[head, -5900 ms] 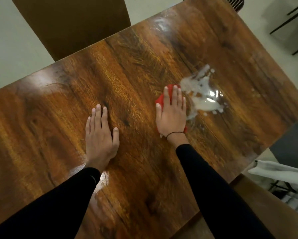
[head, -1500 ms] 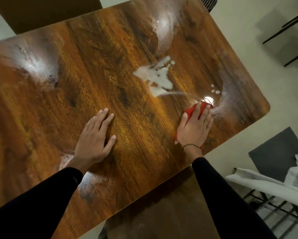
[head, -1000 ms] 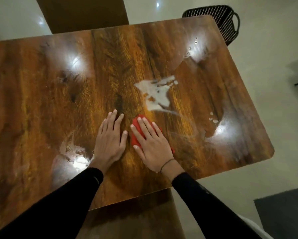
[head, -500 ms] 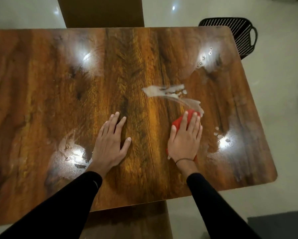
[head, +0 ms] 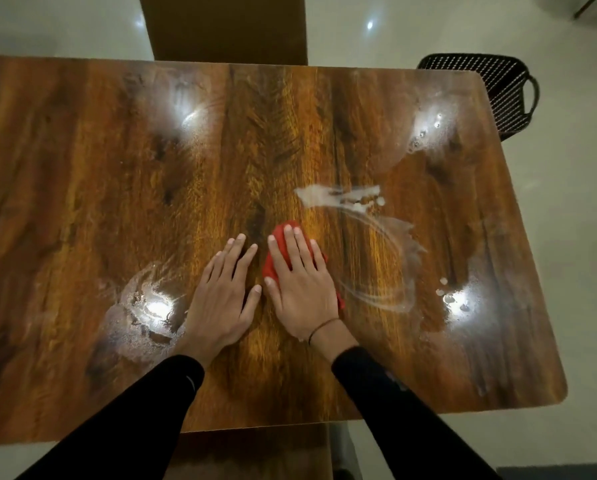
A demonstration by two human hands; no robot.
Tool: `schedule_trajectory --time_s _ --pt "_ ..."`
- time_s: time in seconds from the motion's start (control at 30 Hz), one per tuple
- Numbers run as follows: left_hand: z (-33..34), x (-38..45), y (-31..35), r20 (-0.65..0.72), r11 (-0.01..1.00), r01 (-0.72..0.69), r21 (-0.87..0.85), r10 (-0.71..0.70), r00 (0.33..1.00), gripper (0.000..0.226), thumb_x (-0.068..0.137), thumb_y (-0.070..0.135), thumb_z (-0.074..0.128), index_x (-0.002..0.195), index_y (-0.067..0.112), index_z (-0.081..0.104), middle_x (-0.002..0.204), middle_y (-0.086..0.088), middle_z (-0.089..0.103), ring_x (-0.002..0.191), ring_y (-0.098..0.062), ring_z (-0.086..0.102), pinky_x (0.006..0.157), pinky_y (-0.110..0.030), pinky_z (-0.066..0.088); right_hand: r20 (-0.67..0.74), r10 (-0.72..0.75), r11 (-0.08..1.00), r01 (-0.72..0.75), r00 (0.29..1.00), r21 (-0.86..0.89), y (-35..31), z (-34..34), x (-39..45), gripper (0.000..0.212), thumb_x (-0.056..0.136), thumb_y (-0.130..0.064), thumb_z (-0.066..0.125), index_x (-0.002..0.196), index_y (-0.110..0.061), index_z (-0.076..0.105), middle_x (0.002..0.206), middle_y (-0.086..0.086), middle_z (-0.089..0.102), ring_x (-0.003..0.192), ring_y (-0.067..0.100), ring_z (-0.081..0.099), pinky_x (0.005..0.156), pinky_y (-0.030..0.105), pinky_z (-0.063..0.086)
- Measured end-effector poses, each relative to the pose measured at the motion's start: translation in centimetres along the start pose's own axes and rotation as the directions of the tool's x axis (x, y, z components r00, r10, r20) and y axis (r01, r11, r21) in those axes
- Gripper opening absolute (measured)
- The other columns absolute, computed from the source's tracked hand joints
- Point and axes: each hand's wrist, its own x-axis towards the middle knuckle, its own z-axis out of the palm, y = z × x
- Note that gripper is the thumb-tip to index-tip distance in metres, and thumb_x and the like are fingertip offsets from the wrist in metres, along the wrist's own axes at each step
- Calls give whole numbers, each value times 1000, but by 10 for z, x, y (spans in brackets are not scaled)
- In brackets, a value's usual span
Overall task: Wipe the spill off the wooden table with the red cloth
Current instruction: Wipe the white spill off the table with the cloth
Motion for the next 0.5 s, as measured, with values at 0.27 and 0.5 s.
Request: schedule_trajectory --time_s 0.27,0.5 --pt "-5 30 24 -72 983 182 -38 -184 980 66 106 47 49 163 15 44 165 -11 45 151 -33 45 123 -50 35 26 -112 993 113 993 -32 42 -27 115 73 118 -50 26 180 -15 13 187 17 8 175 34 6 140 54 9" --pt "5 75 44 -52 978 206 -46 -208 977 70 111 51 45 171 18 29 183 -9 16 168 -28 19 137 -50 20 -50 200 980 -199 979 14 118 -42 121 72 118 -50 26 180 -14 15 186 19 11 174 36 7 141 55 9"
